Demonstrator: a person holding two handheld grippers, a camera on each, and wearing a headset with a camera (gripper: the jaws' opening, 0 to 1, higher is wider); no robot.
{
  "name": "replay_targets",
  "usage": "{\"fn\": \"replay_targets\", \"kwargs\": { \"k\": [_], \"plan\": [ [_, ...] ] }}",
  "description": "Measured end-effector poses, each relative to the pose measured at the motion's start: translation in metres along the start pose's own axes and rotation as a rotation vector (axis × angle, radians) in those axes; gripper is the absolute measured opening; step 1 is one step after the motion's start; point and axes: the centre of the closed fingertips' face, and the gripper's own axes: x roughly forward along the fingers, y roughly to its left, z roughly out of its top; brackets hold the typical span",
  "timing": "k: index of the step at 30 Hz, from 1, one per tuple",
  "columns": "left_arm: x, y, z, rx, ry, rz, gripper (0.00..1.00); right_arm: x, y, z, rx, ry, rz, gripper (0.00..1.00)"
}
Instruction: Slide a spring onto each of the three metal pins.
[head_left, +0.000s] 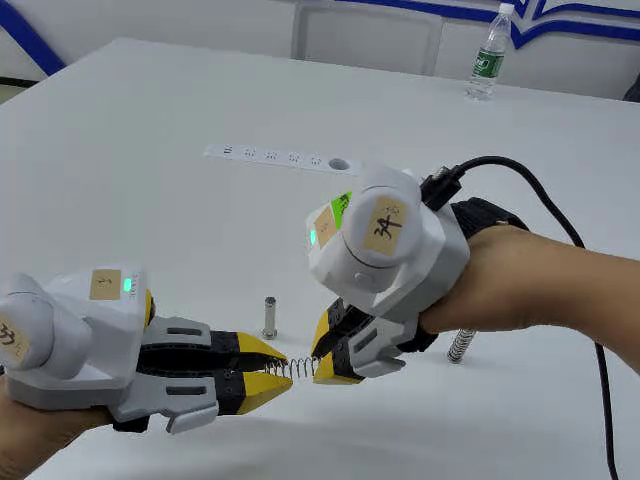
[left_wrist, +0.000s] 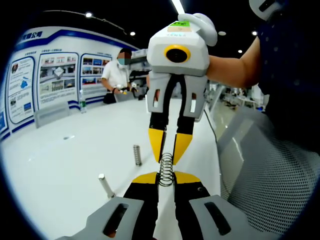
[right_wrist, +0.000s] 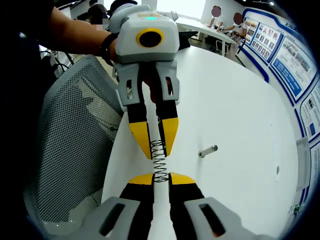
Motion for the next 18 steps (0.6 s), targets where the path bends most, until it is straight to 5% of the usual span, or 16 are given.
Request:
{"fn": "replay_targets", "kwargs": {
  "k": [18],
  "plan": [
    [-0.0004,-0.0039,0.0095,-0.008,-0.033,-0.021,0.1,0.004,0.0021,-0.0046,0.015,-0.012,0.019,0.13]
  ]
}}
